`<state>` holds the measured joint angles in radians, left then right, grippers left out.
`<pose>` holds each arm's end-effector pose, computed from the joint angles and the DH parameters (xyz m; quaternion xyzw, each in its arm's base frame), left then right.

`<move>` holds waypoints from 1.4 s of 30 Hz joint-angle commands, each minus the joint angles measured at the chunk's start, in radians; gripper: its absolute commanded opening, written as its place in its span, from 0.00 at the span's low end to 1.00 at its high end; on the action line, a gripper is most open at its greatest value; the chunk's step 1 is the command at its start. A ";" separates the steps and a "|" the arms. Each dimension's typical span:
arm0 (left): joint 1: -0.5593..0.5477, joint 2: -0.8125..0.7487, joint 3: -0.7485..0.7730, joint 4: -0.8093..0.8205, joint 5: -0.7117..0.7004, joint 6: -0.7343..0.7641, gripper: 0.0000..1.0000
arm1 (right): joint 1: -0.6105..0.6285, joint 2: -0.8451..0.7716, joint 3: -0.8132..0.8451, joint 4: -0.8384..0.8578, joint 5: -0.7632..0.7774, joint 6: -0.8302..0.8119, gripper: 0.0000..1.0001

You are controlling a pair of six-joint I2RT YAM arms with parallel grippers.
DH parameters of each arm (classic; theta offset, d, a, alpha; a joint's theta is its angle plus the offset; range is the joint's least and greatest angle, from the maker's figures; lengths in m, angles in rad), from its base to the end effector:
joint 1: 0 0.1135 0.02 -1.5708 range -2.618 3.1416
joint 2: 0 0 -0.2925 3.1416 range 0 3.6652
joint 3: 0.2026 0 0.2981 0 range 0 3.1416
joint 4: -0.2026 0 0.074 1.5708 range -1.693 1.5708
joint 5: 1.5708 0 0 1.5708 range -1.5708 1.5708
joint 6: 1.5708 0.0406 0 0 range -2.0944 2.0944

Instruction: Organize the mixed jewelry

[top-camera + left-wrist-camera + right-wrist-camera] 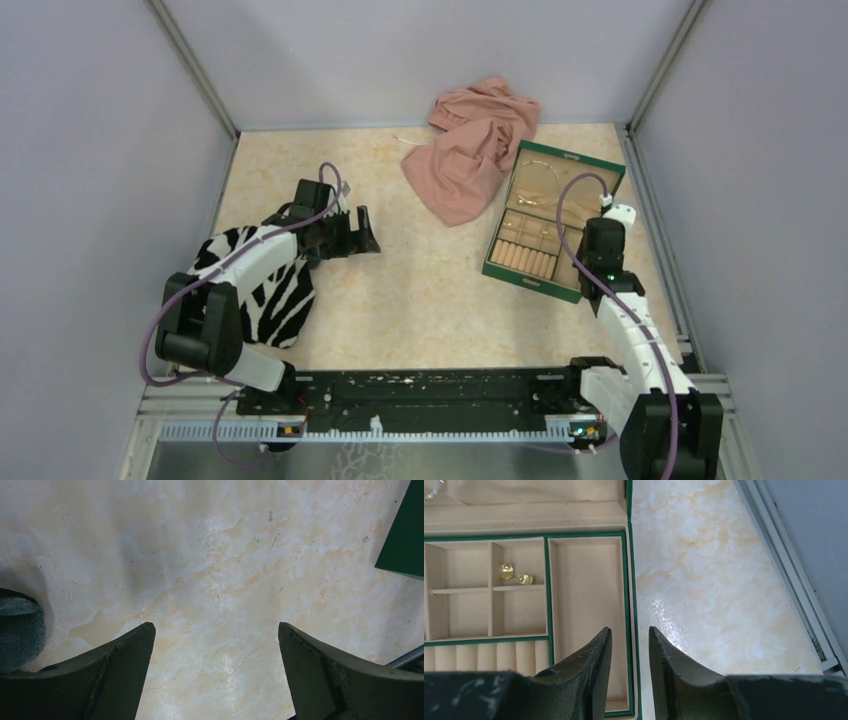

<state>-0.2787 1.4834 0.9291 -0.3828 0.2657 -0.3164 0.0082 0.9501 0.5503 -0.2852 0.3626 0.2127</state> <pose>0.3252 -0.1042 0.2110 0.0235 0.9425 -0.2109 0.2584 0.2290 -0.0125 0.2222 0.1676 0.8762 -0.1155 0.4369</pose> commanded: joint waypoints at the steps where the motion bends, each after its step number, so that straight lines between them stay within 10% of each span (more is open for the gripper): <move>1: 0.003 -0.003 0.028 -0.007 0.004 0.013 0.99 | 0.000 -0.063 0.063 0.014 0.004 0.004 0.33; 14: 0.003 -0.003 0.040 -0.008 0.018 0.010 0.99 | 0.000 0.019 0.429 -0.048 -0.039 0.028 0.41; 18: 0.003 -0.011 0.037 -0.007 0.019 0.004 0.99 | -0.001 0.175 0.644 -0.114 -0.015 0.032 0.57; 31: 0.003 -0.055 0.024 -0.024 -0.004 0.010 0.99 | -0.004 0.703 1.193 -0.302 -0.227 -0.001 0.60; 42: 0.003 -0.058 0.028 -0.035 -0.014 0.029 0.99 | -0.004 0.716 1.082 -0.289 -0.354 0.018 0.60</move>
<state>-0.2787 1.4517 0.9386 -0.4042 0.2623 -0.3115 0.0078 1.7382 1.6897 -0.6132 0.0792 0.2207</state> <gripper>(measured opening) 0.987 0.599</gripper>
